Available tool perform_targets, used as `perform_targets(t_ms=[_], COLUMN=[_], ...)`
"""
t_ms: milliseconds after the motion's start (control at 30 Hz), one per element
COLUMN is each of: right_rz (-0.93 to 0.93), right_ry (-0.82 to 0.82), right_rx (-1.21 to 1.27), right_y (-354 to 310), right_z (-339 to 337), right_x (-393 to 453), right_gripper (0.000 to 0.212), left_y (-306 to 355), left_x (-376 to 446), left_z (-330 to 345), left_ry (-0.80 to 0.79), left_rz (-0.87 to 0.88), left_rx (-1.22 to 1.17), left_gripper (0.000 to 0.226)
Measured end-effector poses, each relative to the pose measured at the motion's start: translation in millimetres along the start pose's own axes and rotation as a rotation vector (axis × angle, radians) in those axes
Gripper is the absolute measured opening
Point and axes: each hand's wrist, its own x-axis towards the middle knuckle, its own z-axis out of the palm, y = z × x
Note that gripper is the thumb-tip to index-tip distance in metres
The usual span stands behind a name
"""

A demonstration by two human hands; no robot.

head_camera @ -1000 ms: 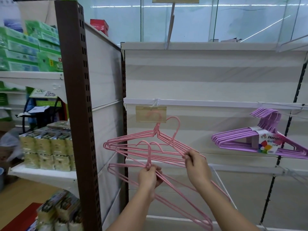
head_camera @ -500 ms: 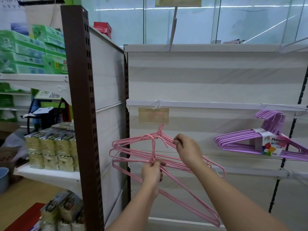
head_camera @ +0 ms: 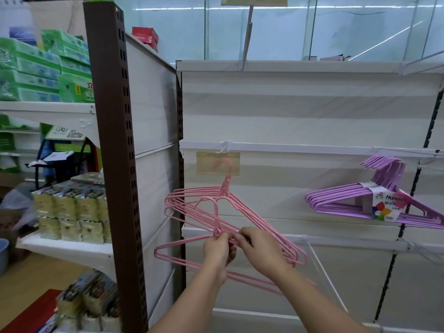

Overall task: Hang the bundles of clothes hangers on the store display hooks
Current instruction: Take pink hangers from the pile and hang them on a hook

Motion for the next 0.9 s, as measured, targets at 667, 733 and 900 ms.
perform_targets(t_ms=[667, 733, 900], right_rz=[0.365, 0.36, 0.423], right_ry=[-0.235, -0.234, -0.194], right_rx=[0.765, 0.845, 1.065], right_y=[2, -5, -25], right_z=[0, -6, -17], right_x=[-46, -50, -61], right_gripper=[0.025, 0.024, 0.024], left_y=[-30, -31, -36], left_x=[-51, -53, -41], left_z=[-26, -35, -73], left_ry=[0.136, 0.174, 0.312], left_rz=[0.121, 0.098, 0.035], left_rx=[0.142, 0.184, 0.158], left_gripper=[0.031, 0.033, 0.032])
